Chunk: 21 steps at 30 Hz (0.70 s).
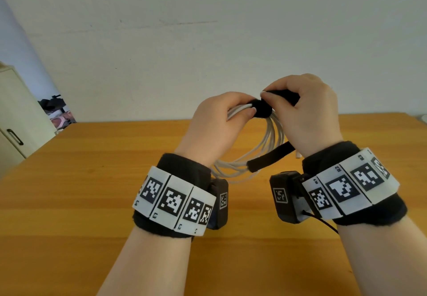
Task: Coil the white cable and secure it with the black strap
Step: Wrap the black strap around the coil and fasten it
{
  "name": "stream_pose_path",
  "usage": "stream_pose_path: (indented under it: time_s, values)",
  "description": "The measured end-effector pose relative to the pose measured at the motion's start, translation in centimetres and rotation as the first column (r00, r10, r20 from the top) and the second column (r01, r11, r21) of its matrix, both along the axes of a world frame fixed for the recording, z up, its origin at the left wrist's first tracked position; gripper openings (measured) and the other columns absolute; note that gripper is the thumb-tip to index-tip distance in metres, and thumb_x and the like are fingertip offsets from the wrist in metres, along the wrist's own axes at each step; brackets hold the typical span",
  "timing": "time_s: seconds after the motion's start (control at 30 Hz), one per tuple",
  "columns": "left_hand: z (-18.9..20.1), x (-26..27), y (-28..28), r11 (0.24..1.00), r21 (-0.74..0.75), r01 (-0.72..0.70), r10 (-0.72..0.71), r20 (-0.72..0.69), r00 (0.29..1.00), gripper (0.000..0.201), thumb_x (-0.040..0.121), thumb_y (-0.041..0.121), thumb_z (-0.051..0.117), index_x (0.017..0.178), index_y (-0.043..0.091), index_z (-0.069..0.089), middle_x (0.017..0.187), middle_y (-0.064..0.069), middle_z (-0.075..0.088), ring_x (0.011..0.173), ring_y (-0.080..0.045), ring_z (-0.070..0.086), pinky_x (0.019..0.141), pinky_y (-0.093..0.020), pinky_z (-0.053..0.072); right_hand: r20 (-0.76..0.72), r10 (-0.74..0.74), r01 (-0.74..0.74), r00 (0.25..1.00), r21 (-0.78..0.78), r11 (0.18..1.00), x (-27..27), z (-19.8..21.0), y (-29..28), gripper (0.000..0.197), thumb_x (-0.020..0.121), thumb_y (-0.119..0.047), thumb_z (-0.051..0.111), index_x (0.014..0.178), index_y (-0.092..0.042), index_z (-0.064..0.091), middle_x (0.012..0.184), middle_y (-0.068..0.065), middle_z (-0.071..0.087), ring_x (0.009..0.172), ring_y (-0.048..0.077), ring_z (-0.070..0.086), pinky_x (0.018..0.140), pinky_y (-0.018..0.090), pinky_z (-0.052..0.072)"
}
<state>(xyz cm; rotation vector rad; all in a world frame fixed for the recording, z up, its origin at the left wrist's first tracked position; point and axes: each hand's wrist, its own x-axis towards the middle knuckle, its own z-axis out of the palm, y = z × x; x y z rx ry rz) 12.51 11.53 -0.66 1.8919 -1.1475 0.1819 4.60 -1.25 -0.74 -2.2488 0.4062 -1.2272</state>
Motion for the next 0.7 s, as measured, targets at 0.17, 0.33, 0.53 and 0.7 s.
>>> stream_pose_path:
  time_s: [0.17,0.33,0.53,0.7]
  values:
    - [0.09,-0.20,0.32,0.998,-0.063,-0.002,-0.003,-0.082,0.997,0.018,0.077,0.035,0.072,0.093,0.027,0.069,0.084,0.015,0.068,0.080,0.003,0.062,0.069,-0.008,0.046,-0.050,0.106,-0.106,0.993,0.004,0.994,-0.23,0.12,-0.22,0.011,0.085,-0.026,0.062,0.090,-0.024,0.072,0.092,0.003,0.064,0.078,-0.002,0.049,0.069,-0.003,0.033]
    - [0.26,-0.11,0.61,0.997,-0.079,0.003,-0.016,-0.166,0.986,0.015,0.071,0.034,0.078,0.080,0.031,0.067,0.075,0.017,0.067,0.072,0.008,0.062,0.064,-0.005,0.045,-0.065,0.095,-0.093,0.993,0.030,0.995,-0.06,0.09,-0.18,0.013,0.079,-0.037,0.067,0.088,-0.029,0.069,0.093,-0.001,0.061,0.073,0.002,0.049,0.063,0.001,0.036]
    - [-0.12,-0.07,0.11,0.989,-0.145,-0.012,-0.019,-0.206,0.978,0.019,0.073,0.029,0.077,0.090,0.024,0.070,0.084,0.013,0.070,0.079,0.001,0.066,0.069,-0.009,0.049,-0.026,0.010,-0.009,1.000,0.063,0.998,-0.17,0.03,-0.24,0.025,0.075,-0.041,0.071,0.077,-0.018,0.061,0.062,-0.007,0.052,0.057,0.004,0.047,0.053,0.008,0.036]
    - [-0.27,-0.05,-0.02,0.990,-0.141,-0.015,-0.013,-0.193,0.981,0.026,0.076,0.029,0.075,0.100,0.023,0.072,0.089,0.014,0.069,0.086,0.002,0.065,0.074,-0.010,0.049,-0.077,0.066,-0.061,0.995,0.070,0.996,-0.20,0.22,0.14,0.019,0.084,-0.036,0.063,0.077,-0.019,0.068,0.067,-0.012,0.062,0.063,0.001,0.055,0.058,0.003,0.039]
